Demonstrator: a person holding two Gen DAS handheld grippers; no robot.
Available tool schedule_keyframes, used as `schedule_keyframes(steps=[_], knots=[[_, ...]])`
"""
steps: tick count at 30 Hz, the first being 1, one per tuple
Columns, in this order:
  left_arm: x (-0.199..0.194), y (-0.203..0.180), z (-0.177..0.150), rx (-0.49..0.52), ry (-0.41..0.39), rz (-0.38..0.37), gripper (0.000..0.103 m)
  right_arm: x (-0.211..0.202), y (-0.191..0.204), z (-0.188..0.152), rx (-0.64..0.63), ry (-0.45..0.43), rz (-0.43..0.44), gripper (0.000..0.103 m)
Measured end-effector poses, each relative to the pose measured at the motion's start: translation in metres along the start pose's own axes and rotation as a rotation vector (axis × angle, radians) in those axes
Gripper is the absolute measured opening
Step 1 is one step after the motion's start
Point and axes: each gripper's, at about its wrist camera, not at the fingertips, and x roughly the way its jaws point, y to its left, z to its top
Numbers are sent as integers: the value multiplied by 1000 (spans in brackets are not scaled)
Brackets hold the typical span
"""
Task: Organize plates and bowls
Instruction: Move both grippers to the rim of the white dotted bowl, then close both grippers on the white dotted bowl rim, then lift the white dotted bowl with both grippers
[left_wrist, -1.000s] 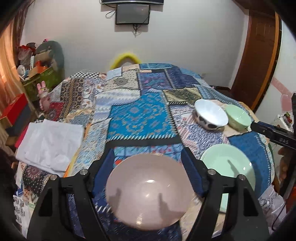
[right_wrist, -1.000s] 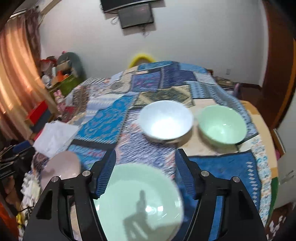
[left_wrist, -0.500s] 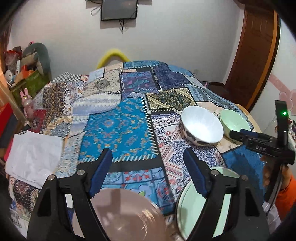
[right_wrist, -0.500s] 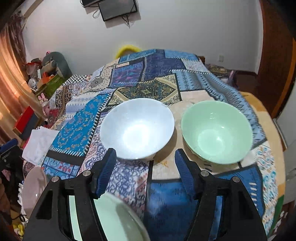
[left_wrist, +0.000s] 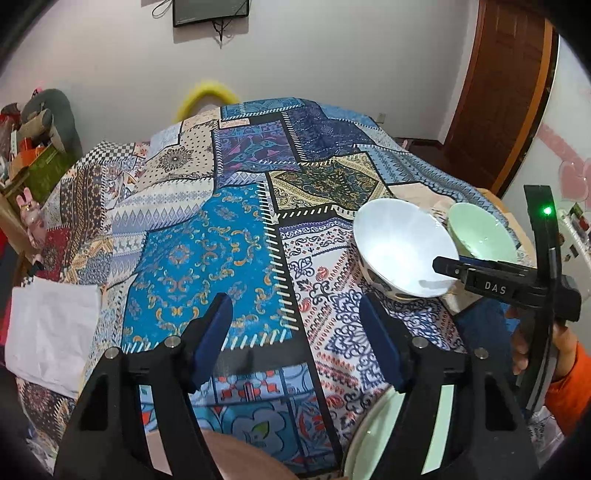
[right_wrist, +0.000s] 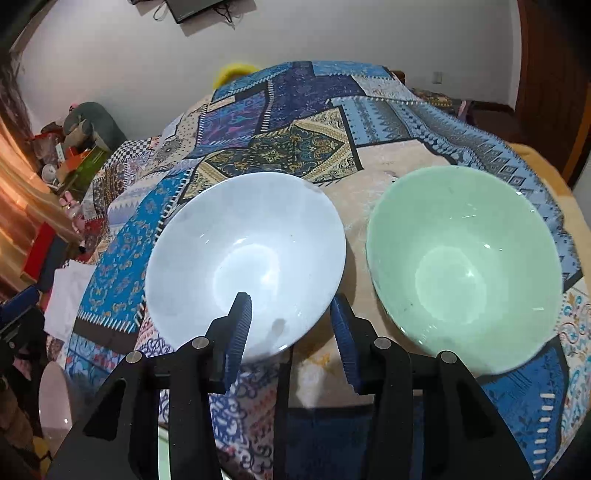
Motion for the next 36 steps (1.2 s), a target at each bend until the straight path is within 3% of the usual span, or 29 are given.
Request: schedule_keyframes(steps=[3, 9, 12, 16, 23, 30, 32, 36], knots=[[12, -3, 5, 8, 15, 11, 68, 7, -1, 2, -7, 12, -34, 26], [37, 0, 14, -25, 64, 0, 57, 11, 7, 3, -86, 7, -51, 22], [43, -5, 18, 5, 69, -14, 50, 15, 10, 7, -115, 14, -30, 20], [43, -11, 19, 32, 54, -40, 50, 19, 16, 10, -157, 33, 12, 19], [64, -18, 18, 33, 130, -93, 43, 20, 36, 3, -242, 65, 85, 19], [81, -16, 13, 28, 182, -57, 33, 18, 42, 0, -254, 74, 120, 19], [87, -13, 12, 22, 208, -66, 25, 20, 40, 0, -237, 86, 131, 19], [99, -12, 9, 9, 240, -65, 24, 23, 39, 1, -220, 97, 133, 20]])
